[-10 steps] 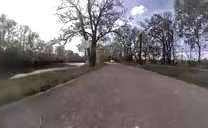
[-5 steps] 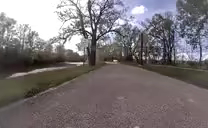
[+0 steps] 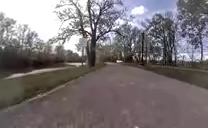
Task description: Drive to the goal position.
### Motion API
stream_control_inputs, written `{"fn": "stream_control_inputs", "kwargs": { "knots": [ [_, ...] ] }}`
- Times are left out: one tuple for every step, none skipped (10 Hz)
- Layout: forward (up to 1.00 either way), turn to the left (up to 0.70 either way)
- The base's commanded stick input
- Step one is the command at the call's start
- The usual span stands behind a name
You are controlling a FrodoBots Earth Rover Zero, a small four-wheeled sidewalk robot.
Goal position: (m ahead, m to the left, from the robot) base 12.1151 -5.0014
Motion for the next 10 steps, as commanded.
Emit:
{"fn": "stream_control_inputs", "kwargs": {
  "knots": [
    [1.0,-0.05],
    [1.0,-0.38],
    [1.0,-0.39],
    [1.0,-0.4],
    [1.0,-0.19],
    [1.0,0.0],
    [1.0,0.0],
    [1.0,0.0],
    [1.0,0.0],
    [1.0,0.0]
  ]
}}
